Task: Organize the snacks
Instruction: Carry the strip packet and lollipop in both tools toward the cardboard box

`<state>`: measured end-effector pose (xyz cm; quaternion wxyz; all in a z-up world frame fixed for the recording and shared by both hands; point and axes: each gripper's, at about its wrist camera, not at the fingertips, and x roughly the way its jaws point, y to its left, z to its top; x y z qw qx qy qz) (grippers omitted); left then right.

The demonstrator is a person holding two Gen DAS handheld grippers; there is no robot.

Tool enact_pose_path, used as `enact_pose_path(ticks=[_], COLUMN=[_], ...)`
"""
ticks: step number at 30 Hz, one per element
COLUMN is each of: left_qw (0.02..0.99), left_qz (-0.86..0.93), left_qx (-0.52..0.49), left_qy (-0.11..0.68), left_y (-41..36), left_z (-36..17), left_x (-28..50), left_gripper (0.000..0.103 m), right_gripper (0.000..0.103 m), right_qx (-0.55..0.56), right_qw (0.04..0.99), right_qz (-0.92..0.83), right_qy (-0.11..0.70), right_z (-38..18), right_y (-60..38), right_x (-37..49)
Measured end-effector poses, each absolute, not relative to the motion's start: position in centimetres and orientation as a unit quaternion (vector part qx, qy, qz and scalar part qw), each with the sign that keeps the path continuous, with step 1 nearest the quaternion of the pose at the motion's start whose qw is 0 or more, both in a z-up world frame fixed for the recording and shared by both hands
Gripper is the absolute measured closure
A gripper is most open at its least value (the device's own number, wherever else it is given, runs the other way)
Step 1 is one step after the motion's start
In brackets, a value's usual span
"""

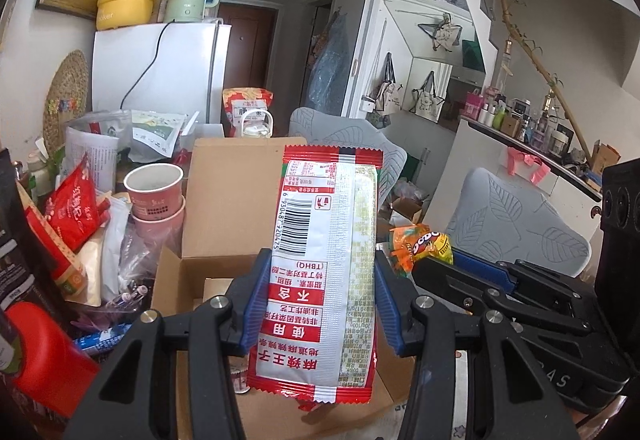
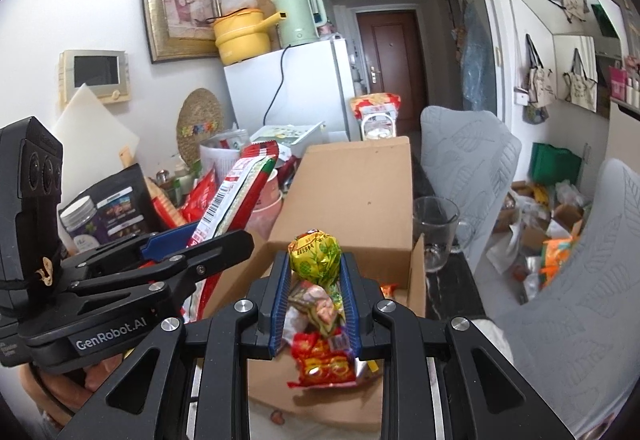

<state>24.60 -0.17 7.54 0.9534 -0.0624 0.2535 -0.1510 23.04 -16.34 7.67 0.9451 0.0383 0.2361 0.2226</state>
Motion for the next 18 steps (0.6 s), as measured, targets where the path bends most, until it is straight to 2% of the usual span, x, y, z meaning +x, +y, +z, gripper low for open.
enact_pose_path(ticks=[18], left_qw=[0.947], left_qz=[-0.089], left_qx=[-0.014], left_qy=[0.308], left_y=[-0.1], left_z=[2.9], left_x=[30.8], left_gripper=[0.055], right_gripper=[0.079], right_qx=[0.043], right_qw=[0.932], right_qz=[0.222], right_qy=[0.285], right_z=[3.8], right_y=[-14.9], right_x=[29.7])
